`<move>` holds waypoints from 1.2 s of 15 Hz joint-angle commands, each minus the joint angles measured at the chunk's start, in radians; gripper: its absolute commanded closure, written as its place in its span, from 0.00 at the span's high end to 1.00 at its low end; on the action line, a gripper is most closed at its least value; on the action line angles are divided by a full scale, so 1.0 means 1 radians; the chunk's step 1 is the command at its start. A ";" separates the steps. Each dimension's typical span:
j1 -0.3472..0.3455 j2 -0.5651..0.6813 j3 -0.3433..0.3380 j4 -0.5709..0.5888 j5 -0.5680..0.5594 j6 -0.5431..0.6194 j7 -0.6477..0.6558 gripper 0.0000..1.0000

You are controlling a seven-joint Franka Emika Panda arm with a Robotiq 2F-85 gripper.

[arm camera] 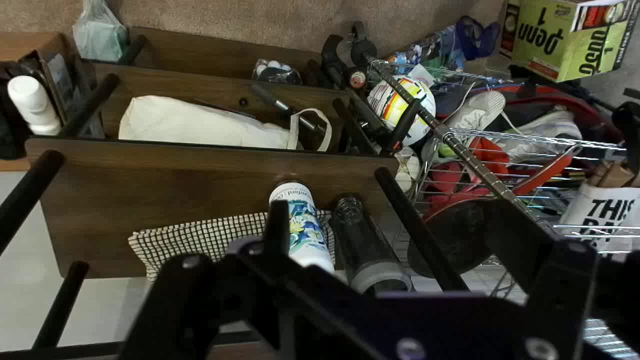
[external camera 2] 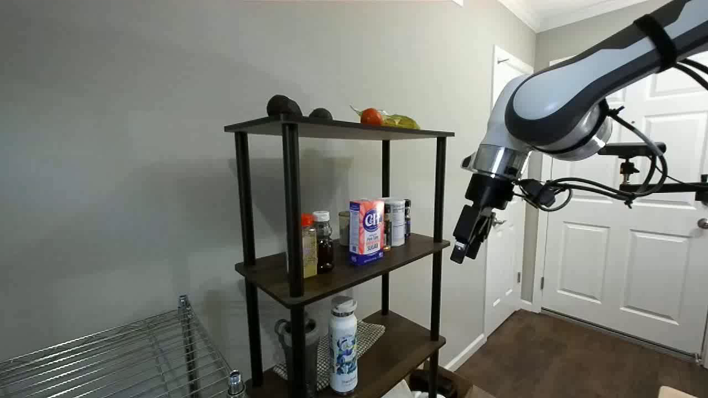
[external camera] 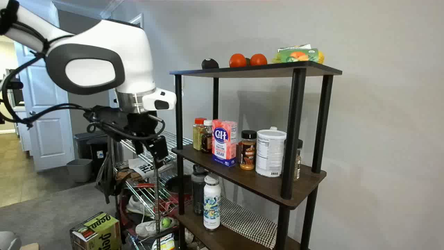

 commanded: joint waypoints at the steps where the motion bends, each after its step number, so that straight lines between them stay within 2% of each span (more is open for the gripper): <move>1: -0.014 0.001 0.014 0.002 0.011 -0.003 -0.008 1.00; 5: 0.004 0.022 0.011 -0.015 0.040 0.035 -0.011 1.00; 13: 0.056 0.122 0.058 -0.012 0.122 0.175 0.010 1.00; 18: 0.067 0.159 0.051 0.011 0.135 0.200 -0.016 1.00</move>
